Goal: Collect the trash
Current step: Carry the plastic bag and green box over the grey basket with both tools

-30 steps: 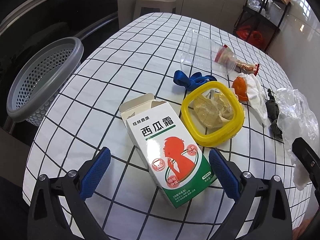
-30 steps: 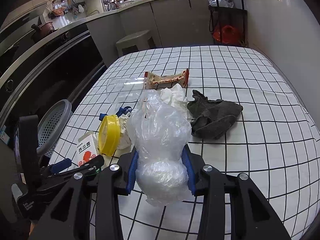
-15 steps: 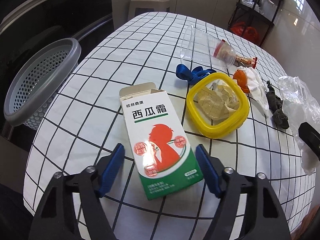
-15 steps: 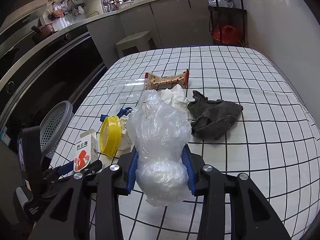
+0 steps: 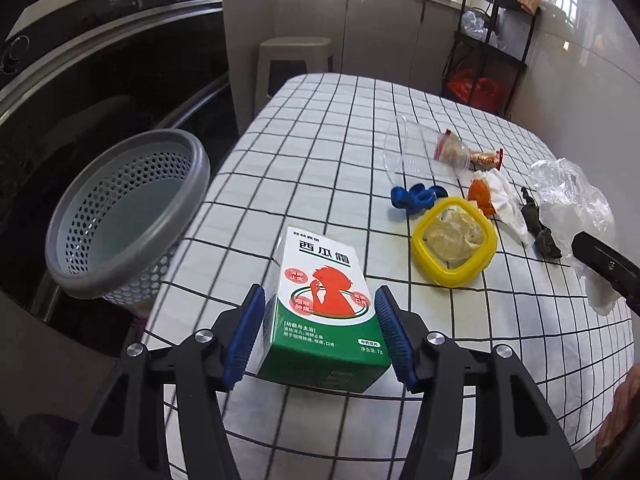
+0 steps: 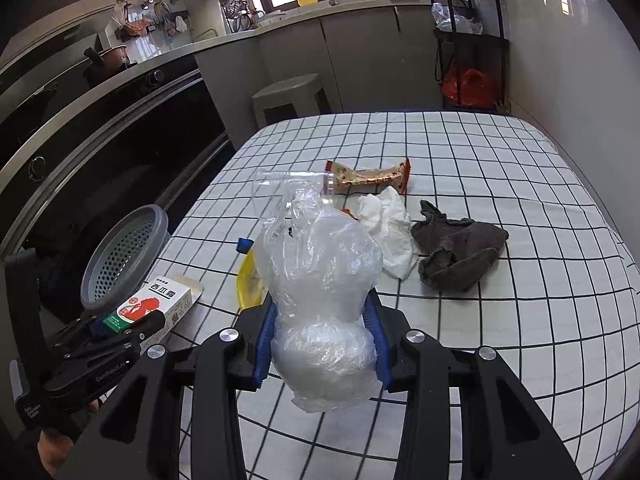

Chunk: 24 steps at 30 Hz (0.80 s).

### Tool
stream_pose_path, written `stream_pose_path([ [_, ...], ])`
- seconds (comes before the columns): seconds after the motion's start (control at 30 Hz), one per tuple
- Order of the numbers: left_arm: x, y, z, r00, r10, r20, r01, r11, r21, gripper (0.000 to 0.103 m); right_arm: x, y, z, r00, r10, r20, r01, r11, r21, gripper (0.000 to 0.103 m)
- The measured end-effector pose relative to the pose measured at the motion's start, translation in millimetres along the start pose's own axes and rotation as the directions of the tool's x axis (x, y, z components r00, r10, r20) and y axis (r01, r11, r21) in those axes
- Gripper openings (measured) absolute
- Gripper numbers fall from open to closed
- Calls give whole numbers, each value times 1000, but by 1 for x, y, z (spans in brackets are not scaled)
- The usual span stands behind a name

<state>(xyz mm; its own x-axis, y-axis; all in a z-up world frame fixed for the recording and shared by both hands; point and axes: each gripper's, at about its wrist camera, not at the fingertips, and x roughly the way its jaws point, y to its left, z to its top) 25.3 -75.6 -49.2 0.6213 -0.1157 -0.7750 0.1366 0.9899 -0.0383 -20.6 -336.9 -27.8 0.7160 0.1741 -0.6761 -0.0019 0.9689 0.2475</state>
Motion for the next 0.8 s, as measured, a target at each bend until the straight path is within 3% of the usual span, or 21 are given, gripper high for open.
stream_pose_path([
  [0.37, -39, 79, 27, 996, 18, 89, -13, 998, -56, 55, 12, 83, 10, 996, 93, 11, -92, 992, -83, 39],
  [0.8, -41, 190, 63, 963, 219, 156, -208, 975, -84, 55, 72, 208, 28, 981, 180, -65, -191, 952, -238, 39],
])
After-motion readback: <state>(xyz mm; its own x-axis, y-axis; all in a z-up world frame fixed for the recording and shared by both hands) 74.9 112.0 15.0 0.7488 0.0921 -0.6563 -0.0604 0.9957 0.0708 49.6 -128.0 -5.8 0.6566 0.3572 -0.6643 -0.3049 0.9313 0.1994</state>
